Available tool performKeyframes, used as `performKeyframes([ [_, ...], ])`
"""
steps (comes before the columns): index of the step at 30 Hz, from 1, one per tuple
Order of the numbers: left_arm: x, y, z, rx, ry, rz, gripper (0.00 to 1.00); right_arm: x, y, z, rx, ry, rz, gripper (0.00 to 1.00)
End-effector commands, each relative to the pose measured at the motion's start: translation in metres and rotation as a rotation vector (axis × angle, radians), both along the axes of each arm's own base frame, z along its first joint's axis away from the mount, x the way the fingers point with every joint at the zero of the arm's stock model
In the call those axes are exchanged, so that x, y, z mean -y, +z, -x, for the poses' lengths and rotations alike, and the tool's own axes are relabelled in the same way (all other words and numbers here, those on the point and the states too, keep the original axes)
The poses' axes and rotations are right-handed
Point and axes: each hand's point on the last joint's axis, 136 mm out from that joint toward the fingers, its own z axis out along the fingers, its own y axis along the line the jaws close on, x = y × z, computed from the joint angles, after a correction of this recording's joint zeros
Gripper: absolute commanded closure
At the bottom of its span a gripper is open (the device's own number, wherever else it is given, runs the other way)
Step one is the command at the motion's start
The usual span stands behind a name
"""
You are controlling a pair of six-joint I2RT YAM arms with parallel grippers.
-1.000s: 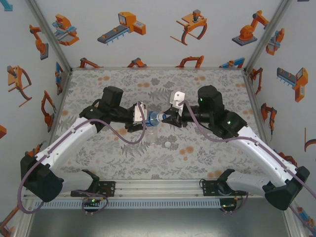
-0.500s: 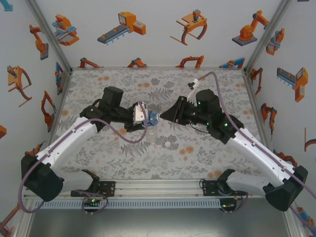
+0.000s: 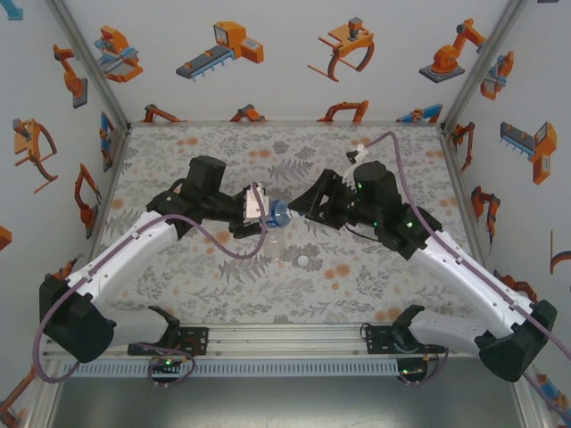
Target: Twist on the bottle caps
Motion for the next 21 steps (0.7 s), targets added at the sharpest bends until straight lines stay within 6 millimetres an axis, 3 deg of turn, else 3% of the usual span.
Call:
performKeyframes([
  [1,0.007,0.02,0.004,-0.003,-0.032,0.057,1.0,0.014,0.047,0.005,0.27,0.042,0.072,0.38],
  [4,0.006,0.019,0.006,-0.02,-0.031,0.049,1.0,0.025,0.06,0.006,0.415,0.047,0.143,0.38],
  [11,-0.001,0.012,0.013,-0.036,-0.025,0.026,1.0,0.013,0.081,0.029,0.837,0.282,0.283,0.39],
  [17,-0.005,0.004,0.014,-0.034,-0.015,0.007,1.0,-0.012,0.081,0.07,1.172,0.627,0.306,0.39],
  [21,-0.004,0.0,0.014,-0.038,-0.018,0.002,1.0,-0.02,0.068,0.074,1.283,0.728,0.35,0.41],
])
